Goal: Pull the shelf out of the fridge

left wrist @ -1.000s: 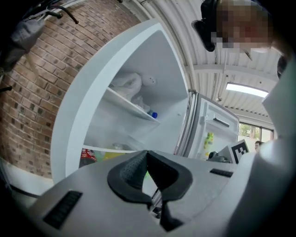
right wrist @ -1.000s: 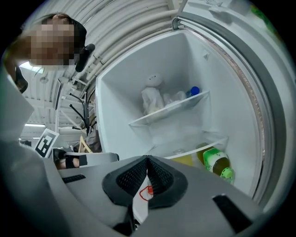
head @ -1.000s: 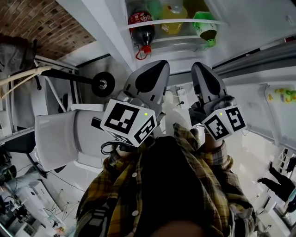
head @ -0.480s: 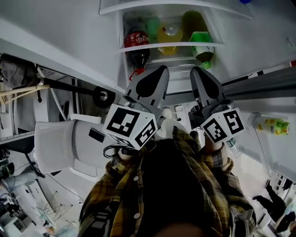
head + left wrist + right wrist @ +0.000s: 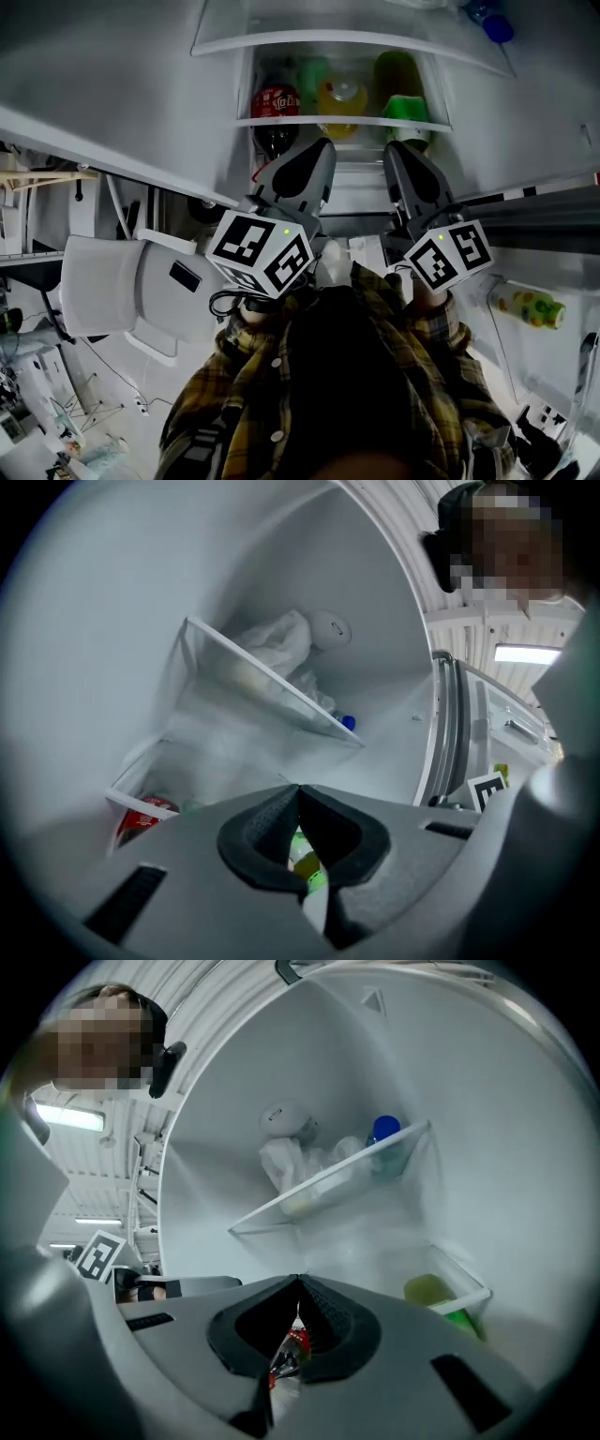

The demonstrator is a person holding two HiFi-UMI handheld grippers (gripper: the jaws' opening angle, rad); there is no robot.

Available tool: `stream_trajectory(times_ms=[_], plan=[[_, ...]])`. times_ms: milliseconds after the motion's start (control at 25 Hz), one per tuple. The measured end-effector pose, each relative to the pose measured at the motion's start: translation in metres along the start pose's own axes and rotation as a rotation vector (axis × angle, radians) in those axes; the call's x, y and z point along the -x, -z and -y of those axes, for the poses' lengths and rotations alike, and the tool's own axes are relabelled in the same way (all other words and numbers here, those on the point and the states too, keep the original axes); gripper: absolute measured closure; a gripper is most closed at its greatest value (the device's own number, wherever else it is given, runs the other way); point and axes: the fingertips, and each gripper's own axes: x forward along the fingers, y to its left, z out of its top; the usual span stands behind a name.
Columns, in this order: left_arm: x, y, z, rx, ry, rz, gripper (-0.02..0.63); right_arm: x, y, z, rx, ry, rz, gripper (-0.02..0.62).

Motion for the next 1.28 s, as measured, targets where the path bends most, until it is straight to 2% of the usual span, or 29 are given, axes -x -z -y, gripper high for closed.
stream_trajectory(times_ms=[480,720,1000,1120,1280], plan=[[-0.019,0.01,-0.024,0.052,0.005,-0.064,0.603,-0.024,0.014,0.013,-0.055,0.031,-0.045,0.575],[-0.026,0.026,-0.029,0.153,0.025,-0.098,0.603,-0.031,0.027,0.021,-0.161,0.014,-0.051,0.575],[-0.03,0.043,-0.047,0.269,-0.006,-0.122,0.597,-0.037,0.044,0.034,-0.306,0.024,-0.061,0.572],[-0.033,0.048,-0.049,0.31,0.002,-0.139,0.52,-0.04,0.052,0.039,-0.371,0.019,-0.073,0.559],[-0.037,0.057,-0.052,0.354,0.005,-0.154,0.468,-0.044,0.065,0.044,-0.467,0.008,-0.087,0.486]])
